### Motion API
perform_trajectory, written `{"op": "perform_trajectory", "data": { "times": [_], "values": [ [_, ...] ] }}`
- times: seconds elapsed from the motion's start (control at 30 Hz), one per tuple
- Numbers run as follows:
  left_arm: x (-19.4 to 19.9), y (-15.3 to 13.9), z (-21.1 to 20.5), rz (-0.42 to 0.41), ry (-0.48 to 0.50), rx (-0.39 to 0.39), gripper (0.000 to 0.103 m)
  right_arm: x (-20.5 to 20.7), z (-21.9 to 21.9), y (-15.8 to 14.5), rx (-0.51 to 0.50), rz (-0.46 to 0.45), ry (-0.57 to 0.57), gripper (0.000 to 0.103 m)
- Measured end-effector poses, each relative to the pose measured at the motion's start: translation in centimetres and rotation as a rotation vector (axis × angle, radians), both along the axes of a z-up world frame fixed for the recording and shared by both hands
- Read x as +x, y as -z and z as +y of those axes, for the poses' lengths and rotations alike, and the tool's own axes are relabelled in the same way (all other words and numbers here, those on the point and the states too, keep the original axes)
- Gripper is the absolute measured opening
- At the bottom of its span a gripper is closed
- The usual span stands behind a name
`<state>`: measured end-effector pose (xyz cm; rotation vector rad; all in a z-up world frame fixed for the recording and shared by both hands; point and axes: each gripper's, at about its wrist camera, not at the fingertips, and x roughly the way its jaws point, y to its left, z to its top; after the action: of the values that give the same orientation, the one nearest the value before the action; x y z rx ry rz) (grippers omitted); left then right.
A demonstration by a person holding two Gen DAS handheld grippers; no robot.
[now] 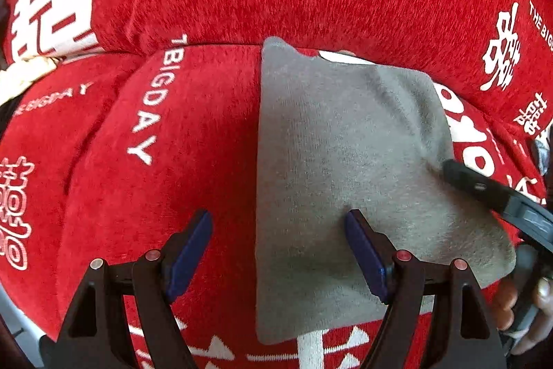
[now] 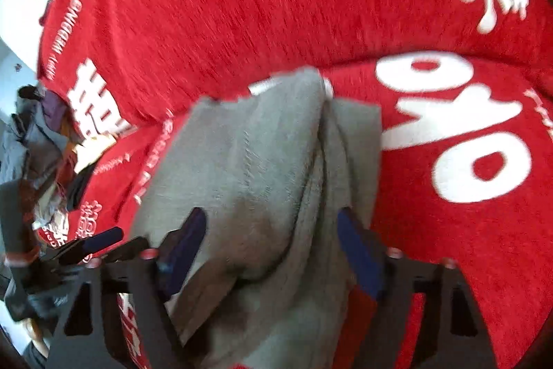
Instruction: Fold small clothes
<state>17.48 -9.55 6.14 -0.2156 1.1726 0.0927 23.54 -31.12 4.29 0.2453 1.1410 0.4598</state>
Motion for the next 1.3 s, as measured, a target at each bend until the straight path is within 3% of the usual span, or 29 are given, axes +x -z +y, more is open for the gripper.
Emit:
{"op": "perform_trajectory", "data": {
  "times": [0.07, 0.1, 0.23, 0.3, 0.33, 0.57, 0.67, 0.73, 0.8, 0.87, 0.93, 1.0, 1.1, 1.23, 1.3],
  "values": [
    [-0.1, 0.3, 0.4, -0.010, 0.003, -0.024, 0.080, -0.1, 0.1, -0.2, 0.041, -0.023, -0.017, 0.063],
    [-0.1, 0.5, 0.6, -0.010, 0.007, -0.027, 0.080, -0.2, 0.0, -0.4, 0.060, -0.025, -0.030, 0.051],
    [-0.5, 0.6, 0.9, -0.031, 0.013, -0.053, 0.080, -1.0, 0.2, -1.5, 0.031, -0.097, -0.048, 0.051],
    [-0.6, 1.0, 1.1, -0.033, -0.007, -0.048, 0.097, -0.6, 0.2, -0.8, 0.015, -0.070, -0.053, 0.051],
    [-0.6, 1.2, 1.4, -0.037, -0.022, -0.045, 0.098, -0.4, 0.1, -0.5, 0.018, -0.055, -0.051, 0.051],
    [-1.3, 1.3, 2.2, -0.056, -0.017, -0.106, 0.098, -0.2, -0.1, 0.1, 0.042, -0.030, -0.041, 0.054],
    [-0.3, 2.0, 1.9, -0.034, -0.015, -0.131, 0.098, 0.5, 1.5, 0.7, 0.006, -0.025, -0.063, 0.052],
    [0.4, 1.9, 1.6, -0.023, -0.013, -0.144, 0.098, 1.0, 2.0, 0.3, 0.010, -0.023, -0.064, 0.022],
    [0.7, 1.0, 1.5, -0.024, -0.010, -0.139, 0.098, 1.0, 1.2, -1.2, 0.038, -0.061, -0.045, 0.012],
    [0.5, -0.2, 1.2, -0.051, 0.006, -0.161, 0.098, 0.6, 0.0, -2.4, 0.084, -0.093, -0.040, 0.012],
    [0.6, -0.7, 0.5, -0.061, 0.027, -0.141, 0.098, 0.4, -0.9, -1.9, 0.061, -0.090, -0.033, 0.012],
    [1.1, 0.4, -0.7, -0.021, 0.052, -0.118, 0.098, 0.7, -1.2, 0.0, 0.014, -0.043, -0.026, 0.012],
    [1.1, 2.3, -2.2, 0.013, 0.086, -0.134, 0.100, 0.8, -2.6, 1.5, 0.090, -0.022, 0.013, 0.012],
    [0.4, 1.7, -1.5, 0.011, 0.068, -0.136, 0.101, 0.6, -2.7, 0.8, 0.074, -0.033, 0.002, 0.014],
    [-0.2, 0.9, -1.2, -0.009, 0.068, -0.093, 0.101, 0.3, -3.1, 0.1, 0.074, -0.014, 0.018, 0.018]
  ]
}}
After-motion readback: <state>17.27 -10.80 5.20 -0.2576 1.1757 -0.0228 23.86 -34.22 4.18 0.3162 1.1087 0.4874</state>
